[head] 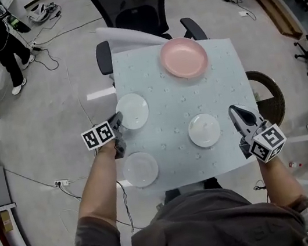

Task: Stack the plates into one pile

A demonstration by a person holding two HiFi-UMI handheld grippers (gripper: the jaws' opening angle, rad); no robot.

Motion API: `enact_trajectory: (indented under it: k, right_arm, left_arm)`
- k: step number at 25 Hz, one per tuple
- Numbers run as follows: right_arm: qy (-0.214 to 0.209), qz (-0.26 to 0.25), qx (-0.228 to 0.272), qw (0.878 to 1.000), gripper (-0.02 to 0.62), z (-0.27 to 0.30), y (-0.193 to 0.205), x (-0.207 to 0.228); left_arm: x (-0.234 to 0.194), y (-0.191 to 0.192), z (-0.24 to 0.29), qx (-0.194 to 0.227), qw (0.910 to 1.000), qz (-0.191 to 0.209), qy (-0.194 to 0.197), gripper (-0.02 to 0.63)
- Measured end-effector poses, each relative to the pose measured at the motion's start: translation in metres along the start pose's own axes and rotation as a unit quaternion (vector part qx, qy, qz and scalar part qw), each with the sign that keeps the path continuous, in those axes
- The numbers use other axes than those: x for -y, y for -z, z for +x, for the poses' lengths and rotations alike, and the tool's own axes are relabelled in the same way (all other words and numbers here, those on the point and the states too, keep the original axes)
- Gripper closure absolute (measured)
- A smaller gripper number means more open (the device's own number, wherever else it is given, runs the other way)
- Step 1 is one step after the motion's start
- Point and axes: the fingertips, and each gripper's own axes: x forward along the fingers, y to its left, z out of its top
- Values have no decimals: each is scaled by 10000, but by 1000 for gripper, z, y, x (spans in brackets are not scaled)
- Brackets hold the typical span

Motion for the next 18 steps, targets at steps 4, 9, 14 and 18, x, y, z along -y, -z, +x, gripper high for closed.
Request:
enact_trajectory:
  k: [4,9,14,18]
  right_arm:
    - [-115,-34,193,9997,601,-2,-11,15]
    - [-296,-55,388,9988,601,-13,-25,38]
    - [-393,-42,508,9979,601,-30,-26,68]
    - [-448,-13,573,9973,601,-48,-25,90]
  left_arm:
    - [44,-12,-13,230,9991,-105,342,591]
    - [119,-5,-17,241,9967,-152,762,591]
    - [198,35,2,-48,9930,-145,1175,591]
    - [241,79,24,-379,9912,-120,1259,591]
